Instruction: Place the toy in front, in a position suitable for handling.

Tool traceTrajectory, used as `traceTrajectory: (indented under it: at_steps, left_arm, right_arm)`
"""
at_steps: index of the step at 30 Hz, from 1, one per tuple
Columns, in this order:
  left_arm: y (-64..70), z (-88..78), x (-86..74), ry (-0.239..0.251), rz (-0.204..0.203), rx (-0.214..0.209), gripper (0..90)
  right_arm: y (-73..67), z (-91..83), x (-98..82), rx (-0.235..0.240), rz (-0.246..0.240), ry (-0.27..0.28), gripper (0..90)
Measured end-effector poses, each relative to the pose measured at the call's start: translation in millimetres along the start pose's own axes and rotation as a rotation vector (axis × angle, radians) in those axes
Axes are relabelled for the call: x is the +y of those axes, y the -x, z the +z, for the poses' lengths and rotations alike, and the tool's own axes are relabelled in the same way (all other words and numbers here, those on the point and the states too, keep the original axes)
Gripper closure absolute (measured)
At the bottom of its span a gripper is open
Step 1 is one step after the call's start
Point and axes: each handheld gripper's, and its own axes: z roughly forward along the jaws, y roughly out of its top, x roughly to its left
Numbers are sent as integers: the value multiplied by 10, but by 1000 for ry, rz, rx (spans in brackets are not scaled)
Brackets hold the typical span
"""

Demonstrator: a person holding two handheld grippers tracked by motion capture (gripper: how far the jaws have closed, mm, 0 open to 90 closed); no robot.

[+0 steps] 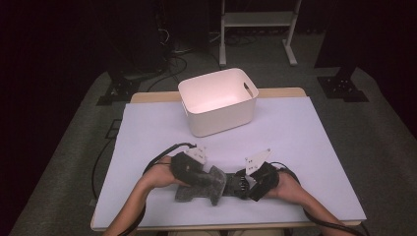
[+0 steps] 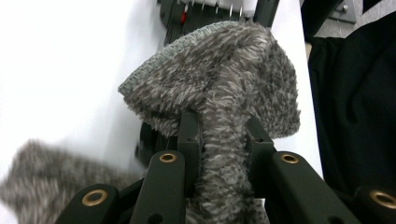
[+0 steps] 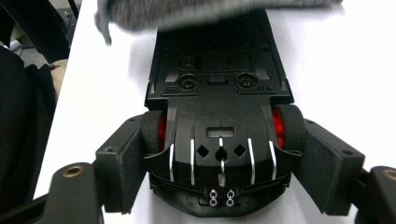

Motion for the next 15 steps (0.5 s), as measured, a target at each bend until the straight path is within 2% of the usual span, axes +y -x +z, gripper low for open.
traceTrajectory:
  at_steps: [4, 6, 11, 15]
  left_arm:
    - [11, -60, -138, 25, -24, 1, 743]
    - [4, -99, -180, 36, -31, 20, 752]
    - [-9, -224, -276, 73, -61, 32, 754]
    - [-44, -237, -292, 69, -70, 39, 754]
  right_arm:
    - [24, 5, -18, 8, 7, -1, 240]
    - [36, 2, -22, 7, -2, -1, 240]
    - [46, 1, -40, 10, 0, 2, 240]
    - [56, -5, -33, 16, 5, 3, 240]
